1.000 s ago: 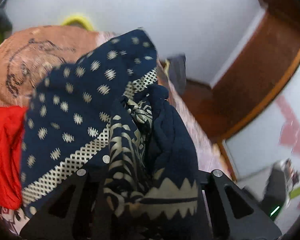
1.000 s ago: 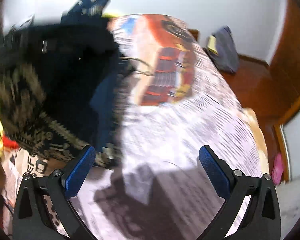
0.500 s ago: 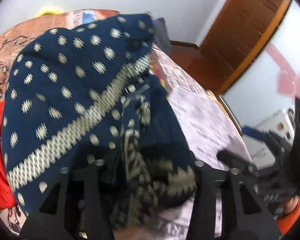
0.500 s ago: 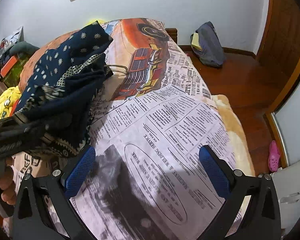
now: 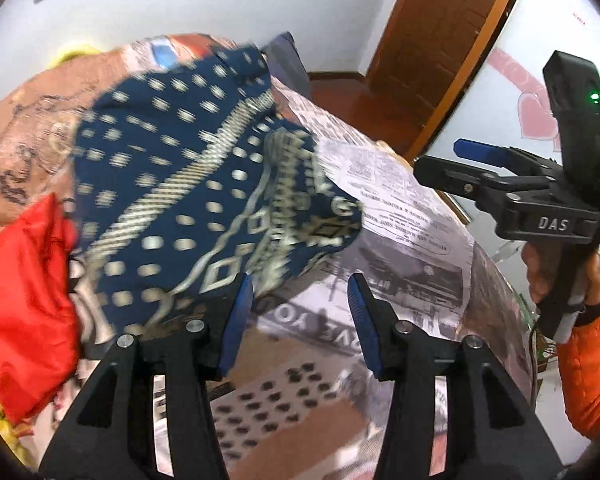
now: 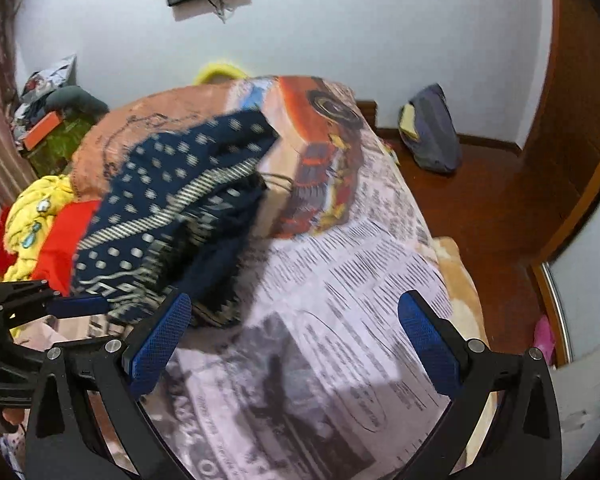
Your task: Fold large clothes
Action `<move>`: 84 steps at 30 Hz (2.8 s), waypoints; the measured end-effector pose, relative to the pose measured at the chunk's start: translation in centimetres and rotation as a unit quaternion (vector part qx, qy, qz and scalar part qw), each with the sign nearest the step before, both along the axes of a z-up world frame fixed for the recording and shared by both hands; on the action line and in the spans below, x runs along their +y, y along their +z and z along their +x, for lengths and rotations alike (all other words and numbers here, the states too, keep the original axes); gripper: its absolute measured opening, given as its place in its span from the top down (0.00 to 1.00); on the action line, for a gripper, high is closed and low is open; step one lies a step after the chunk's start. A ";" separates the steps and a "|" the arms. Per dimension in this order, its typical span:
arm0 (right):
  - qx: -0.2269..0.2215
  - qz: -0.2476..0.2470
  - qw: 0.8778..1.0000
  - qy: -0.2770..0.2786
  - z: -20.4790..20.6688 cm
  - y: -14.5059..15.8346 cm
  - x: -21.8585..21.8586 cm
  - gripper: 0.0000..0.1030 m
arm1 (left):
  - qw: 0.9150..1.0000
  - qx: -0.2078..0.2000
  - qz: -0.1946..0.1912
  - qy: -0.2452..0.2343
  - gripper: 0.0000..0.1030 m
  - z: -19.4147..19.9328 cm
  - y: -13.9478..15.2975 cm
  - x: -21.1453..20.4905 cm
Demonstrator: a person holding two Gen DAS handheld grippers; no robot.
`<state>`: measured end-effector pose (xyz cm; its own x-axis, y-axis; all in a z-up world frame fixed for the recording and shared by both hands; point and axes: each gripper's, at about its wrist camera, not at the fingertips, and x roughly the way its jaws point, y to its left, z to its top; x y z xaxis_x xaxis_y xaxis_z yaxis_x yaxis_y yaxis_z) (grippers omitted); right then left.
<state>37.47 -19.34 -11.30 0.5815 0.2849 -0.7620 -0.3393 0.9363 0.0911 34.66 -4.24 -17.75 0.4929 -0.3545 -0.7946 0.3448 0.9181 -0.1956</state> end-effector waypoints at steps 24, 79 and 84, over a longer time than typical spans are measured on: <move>0.037 -0.090 0.994 0.037 3.1 -7.4 4.5 0.00 | 0.990 -0.026 0.062 0.121 0.23 3.7 -3.8 8.8; 0.190 0.141 0.969 0.072 10.3 -10.5 5.8 0.00 | 0.974 0.068 -0.148 0.156 0.16 11.6 -5.3 14.3; 0.196 0.161 0.964 0.081 12.0 -10.5 6.4 0.00 | 0.960 0.111 -0.203 0.158 0.12 13.9 -7.4 15.0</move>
